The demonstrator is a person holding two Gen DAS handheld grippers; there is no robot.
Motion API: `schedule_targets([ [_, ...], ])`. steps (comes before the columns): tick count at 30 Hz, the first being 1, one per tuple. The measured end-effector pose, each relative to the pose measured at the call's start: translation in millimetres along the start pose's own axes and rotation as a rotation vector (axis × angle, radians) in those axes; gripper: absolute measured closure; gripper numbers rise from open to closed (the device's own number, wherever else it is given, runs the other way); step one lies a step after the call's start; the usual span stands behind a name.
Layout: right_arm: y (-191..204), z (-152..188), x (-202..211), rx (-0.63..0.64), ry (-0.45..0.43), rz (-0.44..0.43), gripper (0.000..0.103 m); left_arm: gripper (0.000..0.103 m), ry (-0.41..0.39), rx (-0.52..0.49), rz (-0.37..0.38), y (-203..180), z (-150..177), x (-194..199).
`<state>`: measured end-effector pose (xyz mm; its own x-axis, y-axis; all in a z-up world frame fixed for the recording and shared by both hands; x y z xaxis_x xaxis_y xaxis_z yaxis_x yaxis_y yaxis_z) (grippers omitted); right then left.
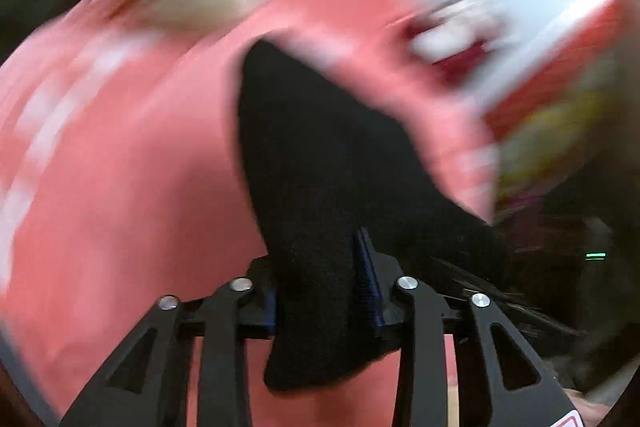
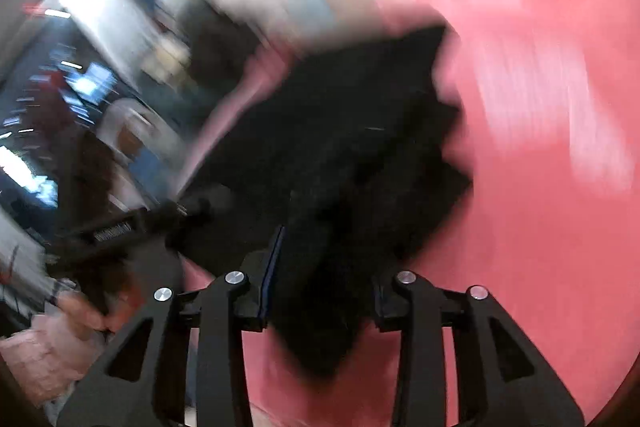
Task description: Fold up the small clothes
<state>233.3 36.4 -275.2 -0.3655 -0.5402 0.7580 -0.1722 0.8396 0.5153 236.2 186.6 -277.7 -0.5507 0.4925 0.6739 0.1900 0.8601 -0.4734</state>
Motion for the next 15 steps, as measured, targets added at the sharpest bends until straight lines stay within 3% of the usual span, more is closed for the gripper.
schedule_targets([
  [1, -22, 19, -19, -0.047, 0.063, 0.053, 0.069, 0.073, 0.083, 0.049, -0.057, 24, 25, -20],
  [2, -32, 30, -21, -0.083, 0.072, 0.051, 0.069, 0.069, 0.141, 0.088, -0.117, 46, 48, -31],
  [3, -32, 33, -14, -0.090, 0.050, 0.027, 0.069, 0.069, 0.094, 0.110, -0.070, 49, 54, -26],
  [4, -31, 32, -2, -0.073, 0.008, 0.036, 0.069, 0.068, 0.061, 0.113, -0.083, 50, 54, -17],
  [6, -26, 21, 23, -0.023, -0.051, 0.073, 0.069, 0.072, 0.035, 0.047, -0.156, 43, 45, 4],
  [9, -9, -15, 43, 0.026, -0.119, 0.069, 0.071, 0.069, -0.056, -0.060, -0.209, 17, 19, 28],
  [11, 2, -45, 36, 0.031, -0.119, 0.034, 0.077, 0.059, -0.094, -0.105, -0.233, -2, 6, 33],
  [13, 10, -64, 19, 0.032, -0.106, 0.013, 0.082, 0.056, -0.101, -0.135, -0.242, -17, -4, 29],
  [15, 7, -74, -5, 0.060, -0.074, 0.064, 0.082, 0.054, -0.066, -0.196, -0.294, -24, -5, 13],
])
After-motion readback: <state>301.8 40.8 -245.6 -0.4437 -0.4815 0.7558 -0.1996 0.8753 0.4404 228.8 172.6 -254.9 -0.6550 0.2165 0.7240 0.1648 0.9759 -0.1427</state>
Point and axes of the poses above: each gripper's, at about its wrist camera, not at the fingertips, and x roughly against the way its jaws point, y to its left, z to its underside, the point moved 10 cm from there along -x, roughly the way its jaws point, and after that the axes turned 11 degrees about -x, right-handed, at the moved point
